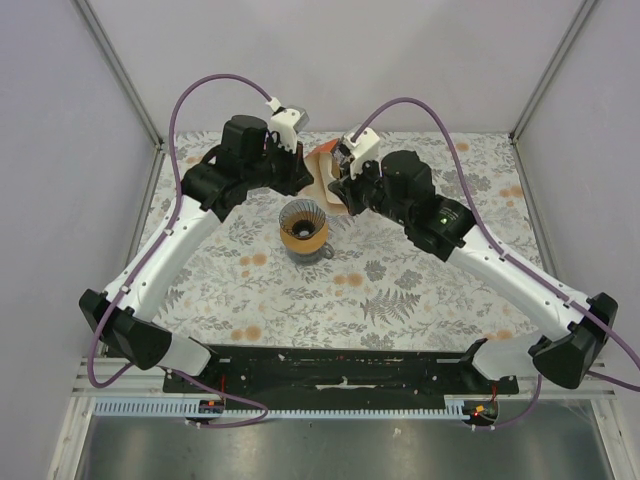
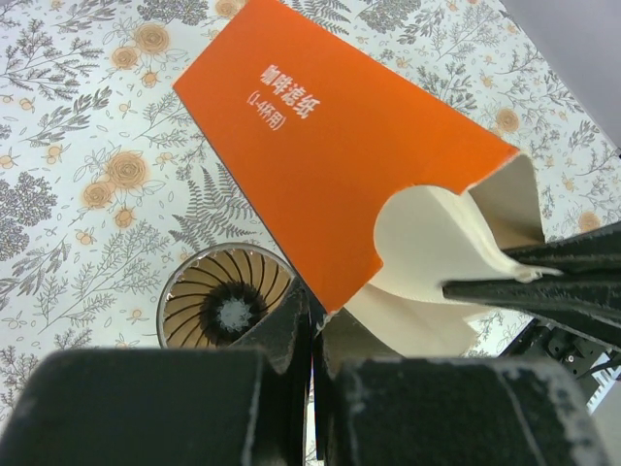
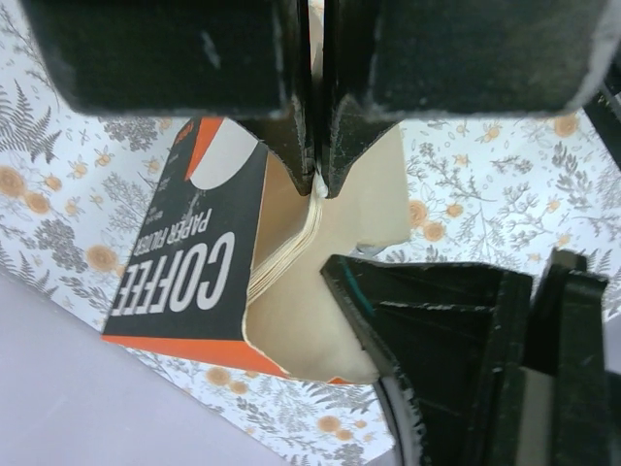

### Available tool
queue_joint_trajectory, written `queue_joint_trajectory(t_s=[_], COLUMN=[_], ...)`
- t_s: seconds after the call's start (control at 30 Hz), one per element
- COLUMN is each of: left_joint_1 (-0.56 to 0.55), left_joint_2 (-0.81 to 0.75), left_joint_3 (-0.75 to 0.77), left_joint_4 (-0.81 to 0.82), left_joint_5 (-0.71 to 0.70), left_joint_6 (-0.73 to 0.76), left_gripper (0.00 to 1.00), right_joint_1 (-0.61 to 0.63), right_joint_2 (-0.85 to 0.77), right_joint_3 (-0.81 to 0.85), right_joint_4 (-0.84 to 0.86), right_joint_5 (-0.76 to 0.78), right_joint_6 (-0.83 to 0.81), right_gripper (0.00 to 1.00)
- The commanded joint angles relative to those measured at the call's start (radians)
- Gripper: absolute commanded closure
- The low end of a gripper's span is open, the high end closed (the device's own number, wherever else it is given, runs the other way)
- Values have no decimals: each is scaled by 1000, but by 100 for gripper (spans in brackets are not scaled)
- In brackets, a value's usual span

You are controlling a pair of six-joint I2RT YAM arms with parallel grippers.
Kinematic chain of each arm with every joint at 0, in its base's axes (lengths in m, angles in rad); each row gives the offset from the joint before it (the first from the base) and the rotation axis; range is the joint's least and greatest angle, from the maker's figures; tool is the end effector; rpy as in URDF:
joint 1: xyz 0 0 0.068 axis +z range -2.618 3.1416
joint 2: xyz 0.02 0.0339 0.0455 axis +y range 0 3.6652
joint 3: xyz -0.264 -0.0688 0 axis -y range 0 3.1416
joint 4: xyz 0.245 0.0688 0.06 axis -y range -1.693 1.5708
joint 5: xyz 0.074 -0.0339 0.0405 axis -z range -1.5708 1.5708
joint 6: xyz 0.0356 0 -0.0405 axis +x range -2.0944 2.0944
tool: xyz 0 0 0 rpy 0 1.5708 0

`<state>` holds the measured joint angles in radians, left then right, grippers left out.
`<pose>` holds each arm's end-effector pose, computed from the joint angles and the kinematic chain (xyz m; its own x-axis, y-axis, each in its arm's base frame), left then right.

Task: Place the coffee filter in the dripper

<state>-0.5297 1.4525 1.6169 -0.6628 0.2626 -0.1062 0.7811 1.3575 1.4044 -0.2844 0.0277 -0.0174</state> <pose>0.2680 -0.1676 0.4231 -0.4828 0.1640 -0.8602 0.6371 0.7397 -0.2165 0.2226 0.2193 0.4172 -0.1551 -0.1783 -0.9717 -0.6875 0.7258 -0.0234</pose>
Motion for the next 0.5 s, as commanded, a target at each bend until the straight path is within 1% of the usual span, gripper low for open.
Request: queue_joint_trajectory(t_s=[0.0, 0.37, 0.47], left_joint_1=[-4, -4, -3], left_joint_2=[-4, -1, -3], left_joint_3=[46, 58, 64], left_joint_4=[17, 20, 20], left_joint_5=[-3, -26, -42], left_joint_6=[7, -1, -4], left_gripper=[98, 98, 98], right_joint_1=[-6, -6, -6], right_joint_2=[-61, -153, -167], right_joint_3=[-21, -65, -71], right_joint_4=[94, 116, 116], right_joint_5=[-83, -187, -177], right_joint_6=[0, -35, -41], right_gripper=[100, 100, 100])
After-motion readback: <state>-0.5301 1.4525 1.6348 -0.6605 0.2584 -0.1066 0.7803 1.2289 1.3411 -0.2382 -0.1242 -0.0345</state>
